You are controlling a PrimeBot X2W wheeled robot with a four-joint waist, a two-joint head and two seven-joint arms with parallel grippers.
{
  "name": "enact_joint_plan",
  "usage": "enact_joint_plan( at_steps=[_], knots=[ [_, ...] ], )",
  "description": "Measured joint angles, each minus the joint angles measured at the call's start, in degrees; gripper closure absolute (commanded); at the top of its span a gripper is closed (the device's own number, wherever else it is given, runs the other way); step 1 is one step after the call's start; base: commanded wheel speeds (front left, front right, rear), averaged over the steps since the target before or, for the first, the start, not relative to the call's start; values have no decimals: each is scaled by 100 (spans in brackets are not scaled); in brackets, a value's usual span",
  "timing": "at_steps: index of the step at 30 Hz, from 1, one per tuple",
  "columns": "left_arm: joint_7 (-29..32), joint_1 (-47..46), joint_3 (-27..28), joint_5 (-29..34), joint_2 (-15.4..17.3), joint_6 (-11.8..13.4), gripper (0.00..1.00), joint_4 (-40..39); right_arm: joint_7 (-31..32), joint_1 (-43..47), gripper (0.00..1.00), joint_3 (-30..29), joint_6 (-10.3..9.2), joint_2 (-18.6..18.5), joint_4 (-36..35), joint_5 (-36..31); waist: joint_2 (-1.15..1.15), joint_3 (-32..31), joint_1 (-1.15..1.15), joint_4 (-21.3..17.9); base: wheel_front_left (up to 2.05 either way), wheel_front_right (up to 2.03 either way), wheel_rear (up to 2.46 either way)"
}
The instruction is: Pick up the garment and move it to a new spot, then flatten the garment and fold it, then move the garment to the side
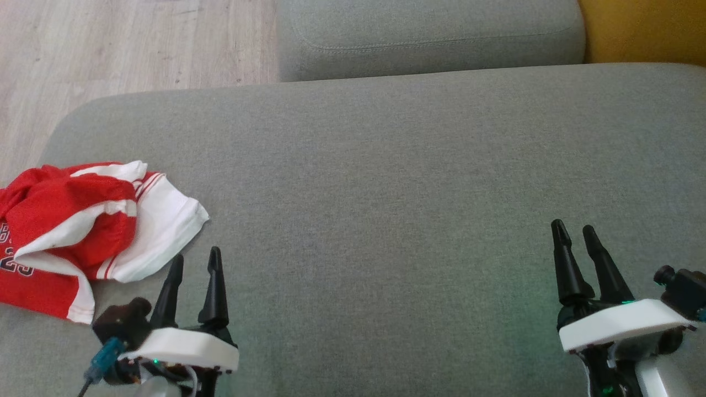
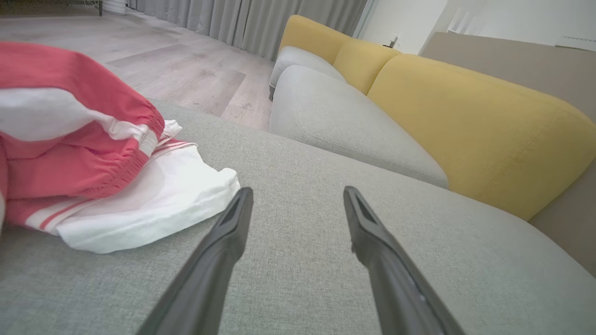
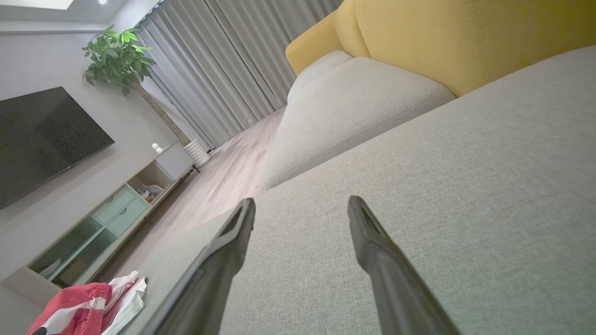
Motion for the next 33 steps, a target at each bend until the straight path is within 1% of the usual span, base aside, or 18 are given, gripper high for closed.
enact_joint_plan(
  at_steps=[1,5,15,33],
  knots=[
    [-42,-18,-45,141,10,19,0,56,18,0,0,1,0,0,-26,-132,0,0,0,5,0,0,0],
    [-93,-70,-100,342,24,59,0,110,24,13,0,3,0,0,-77,-313,0,8,0,12,0,0,0],
    [-250,-96,-142,991,81,246,0,280,52,81,0,-1,0,12,-216,-1006,0,2,0,31,0,0,0],
    [-553,-109,-314,2019,191,439,0,525,118,313,0,-49,0,102,-468,-2171,0,-26,0,51,0,0,0]
  ],
)
